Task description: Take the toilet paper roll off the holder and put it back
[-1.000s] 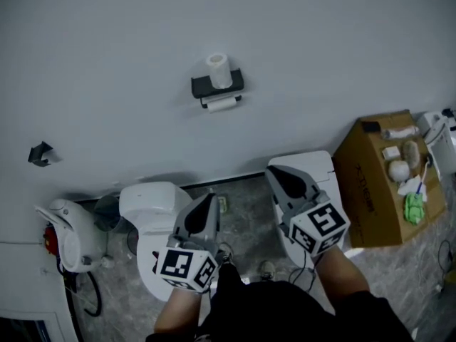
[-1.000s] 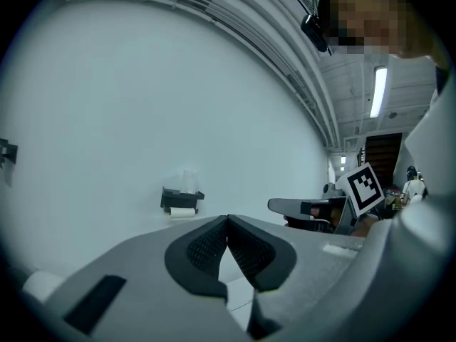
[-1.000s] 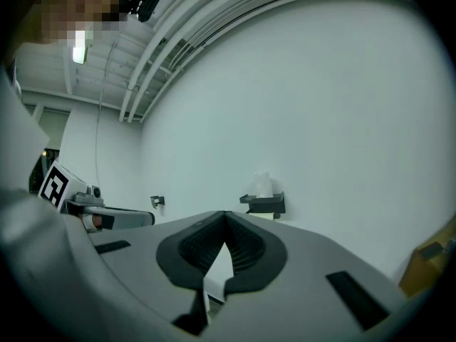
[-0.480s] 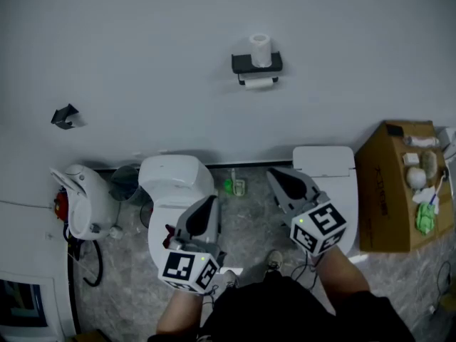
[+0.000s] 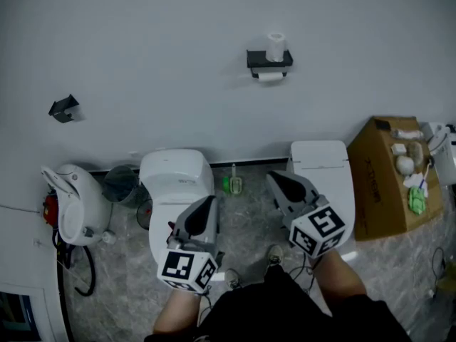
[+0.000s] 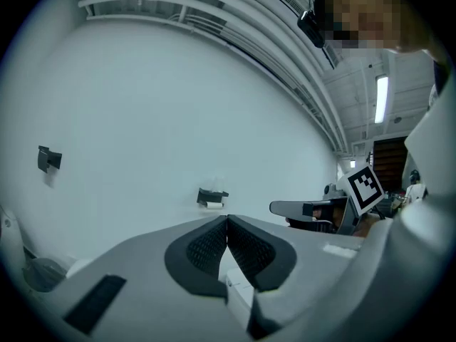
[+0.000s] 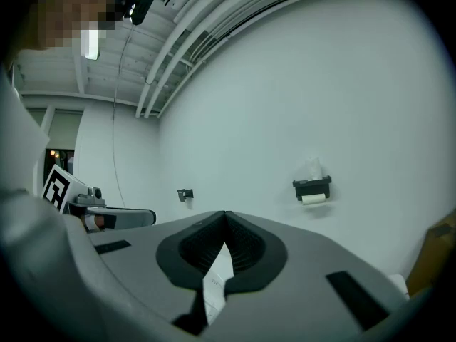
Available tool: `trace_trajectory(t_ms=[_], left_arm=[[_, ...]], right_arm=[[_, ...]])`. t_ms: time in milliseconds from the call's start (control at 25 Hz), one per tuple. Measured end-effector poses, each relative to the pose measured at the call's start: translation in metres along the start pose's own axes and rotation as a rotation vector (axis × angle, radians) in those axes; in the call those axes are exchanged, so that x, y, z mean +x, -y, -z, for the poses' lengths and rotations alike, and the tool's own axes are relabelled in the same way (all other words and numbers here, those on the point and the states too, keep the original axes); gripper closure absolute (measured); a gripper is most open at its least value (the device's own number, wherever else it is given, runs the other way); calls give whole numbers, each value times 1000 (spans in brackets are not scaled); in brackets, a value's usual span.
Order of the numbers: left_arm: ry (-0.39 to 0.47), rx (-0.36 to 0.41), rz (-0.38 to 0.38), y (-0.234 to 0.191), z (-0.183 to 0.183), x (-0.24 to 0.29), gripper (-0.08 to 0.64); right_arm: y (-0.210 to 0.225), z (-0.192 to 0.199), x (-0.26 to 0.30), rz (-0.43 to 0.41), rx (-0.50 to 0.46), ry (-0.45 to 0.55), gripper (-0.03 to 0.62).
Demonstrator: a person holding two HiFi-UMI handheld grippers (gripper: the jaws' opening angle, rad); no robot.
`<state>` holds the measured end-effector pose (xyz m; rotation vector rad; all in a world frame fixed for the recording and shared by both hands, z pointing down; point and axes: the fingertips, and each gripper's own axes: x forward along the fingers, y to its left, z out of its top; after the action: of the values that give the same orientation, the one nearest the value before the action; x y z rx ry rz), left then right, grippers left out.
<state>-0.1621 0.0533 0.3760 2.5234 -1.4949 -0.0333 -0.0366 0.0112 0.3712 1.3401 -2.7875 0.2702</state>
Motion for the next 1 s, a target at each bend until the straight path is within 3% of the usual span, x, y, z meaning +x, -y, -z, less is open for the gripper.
trace_trajectory(t_ms=[240, 520, 720, 1000], left_arm=[[-28, -10, 119, -2, 13, -22, 555], [-31, -6, 227, 25, 12, -27, 555], [-25, 0, 249, 47, 8, -20, 555], [-40, 10, 226, 101, 17, -3, 555]], right_arm=[[-25, 14, -24, 128, 3, 7, 594], [-25, 20, -68, 243, 16, 6, 594], [-13, 12, -90, 264, 9, 14, 594], [21, 11, -129, 227, 33, 18, 594]])
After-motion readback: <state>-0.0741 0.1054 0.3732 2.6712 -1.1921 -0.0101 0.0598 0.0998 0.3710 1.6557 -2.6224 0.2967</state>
